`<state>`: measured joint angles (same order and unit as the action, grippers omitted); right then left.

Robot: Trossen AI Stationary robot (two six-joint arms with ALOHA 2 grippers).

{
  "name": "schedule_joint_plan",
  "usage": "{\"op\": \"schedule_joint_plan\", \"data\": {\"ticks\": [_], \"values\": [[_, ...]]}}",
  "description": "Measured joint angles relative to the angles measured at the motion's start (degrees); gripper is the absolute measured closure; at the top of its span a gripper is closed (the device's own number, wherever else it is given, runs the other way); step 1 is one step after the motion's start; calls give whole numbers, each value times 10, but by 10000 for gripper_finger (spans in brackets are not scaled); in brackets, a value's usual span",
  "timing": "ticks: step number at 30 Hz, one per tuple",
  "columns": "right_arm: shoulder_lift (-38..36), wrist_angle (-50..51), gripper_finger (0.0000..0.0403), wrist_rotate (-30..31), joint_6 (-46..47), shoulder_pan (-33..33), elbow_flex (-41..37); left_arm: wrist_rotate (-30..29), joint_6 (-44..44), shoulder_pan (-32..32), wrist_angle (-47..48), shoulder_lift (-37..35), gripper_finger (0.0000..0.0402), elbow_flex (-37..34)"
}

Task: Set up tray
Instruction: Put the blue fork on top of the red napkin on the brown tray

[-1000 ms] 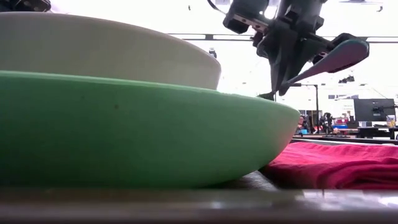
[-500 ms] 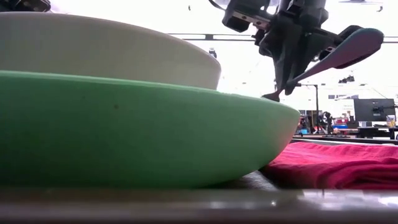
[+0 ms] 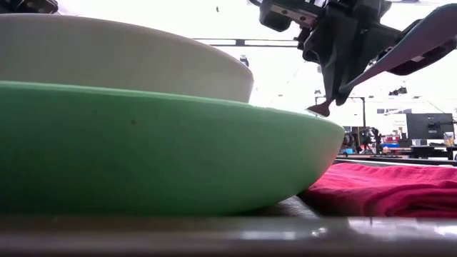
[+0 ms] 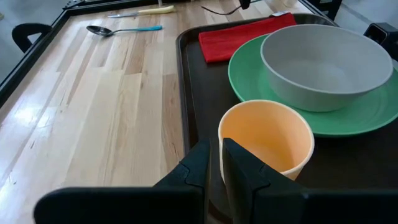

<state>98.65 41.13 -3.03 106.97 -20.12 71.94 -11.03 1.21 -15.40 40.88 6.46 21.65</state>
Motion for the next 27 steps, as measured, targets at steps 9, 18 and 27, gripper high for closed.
{"op": "schedule_joint_plan", "data": {"ticks": [9, 18, 27], "values": [[38, -24, 403, -19, 5, -6, 0, 0, 0, 0, 0, 0, 328, 0], [38, -15, 403, -9, 1, -6, 0, 0, -2, 0, -1, 0, 328, 0], [38, -7, 403, 9, -4, -4, -2, 0, -1, 0, -1, 0, 328, 0]]}}
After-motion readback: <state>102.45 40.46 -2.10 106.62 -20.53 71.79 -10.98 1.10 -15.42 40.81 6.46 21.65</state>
